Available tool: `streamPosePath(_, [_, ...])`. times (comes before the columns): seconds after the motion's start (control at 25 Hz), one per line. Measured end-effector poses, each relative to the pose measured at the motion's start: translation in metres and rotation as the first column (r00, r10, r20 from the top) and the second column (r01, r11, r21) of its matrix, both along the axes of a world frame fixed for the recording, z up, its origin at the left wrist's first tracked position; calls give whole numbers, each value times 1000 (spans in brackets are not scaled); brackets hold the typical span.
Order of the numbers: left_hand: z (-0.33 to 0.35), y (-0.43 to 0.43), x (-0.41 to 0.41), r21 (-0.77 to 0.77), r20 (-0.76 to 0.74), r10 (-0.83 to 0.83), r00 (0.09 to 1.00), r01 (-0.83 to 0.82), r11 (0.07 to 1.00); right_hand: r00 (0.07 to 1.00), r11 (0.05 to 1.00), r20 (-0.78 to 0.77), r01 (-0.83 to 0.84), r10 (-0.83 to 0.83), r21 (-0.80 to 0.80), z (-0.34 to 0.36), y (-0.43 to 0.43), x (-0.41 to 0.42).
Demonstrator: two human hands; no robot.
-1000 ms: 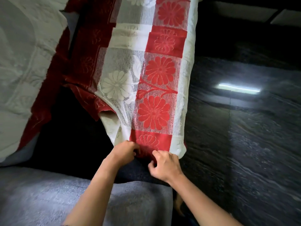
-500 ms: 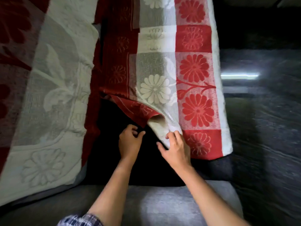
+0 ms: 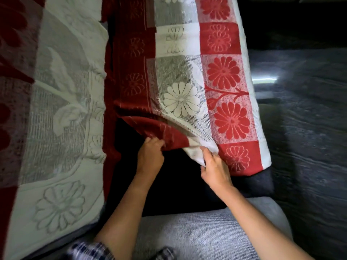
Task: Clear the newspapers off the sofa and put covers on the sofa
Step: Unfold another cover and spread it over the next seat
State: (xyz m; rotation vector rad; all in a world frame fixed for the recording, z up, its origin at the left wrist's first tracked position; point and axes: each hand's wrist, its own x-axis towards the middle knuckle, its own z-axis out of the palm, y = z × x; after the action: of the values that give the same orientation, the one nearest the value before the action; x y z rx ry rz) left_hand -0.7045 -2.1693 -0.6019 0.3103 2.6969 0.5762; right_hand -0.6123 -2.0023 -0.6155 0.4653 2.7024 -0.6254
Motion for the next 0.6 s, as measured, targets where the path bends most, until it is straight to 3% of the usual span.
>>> streamPosePath(0.08, [14,-28,3,-285,154,-57,986,100,953,999,999,31,-27,28,-33,4,-3,0])
streamPosePath(0.16, [20,-46,15,-419,254,-50,966,157,894,992,993,69,-99,103,-61,10,-4,2])
streamPosePath(0.44, [-7,-67,43,-227,180,-53,982,94,969,955,961,130,-273,266,41,17,2,9])
streamPosePath(0.52, [0,-69,41,-153,199,-56,978,88,984,968,971,105,-233,227,50,17,4,11])
streamPosePath(0.6, [16,-67,37,-119,70,-64,995,72,990,991,991,-39,-128,129,22,16,5,11])
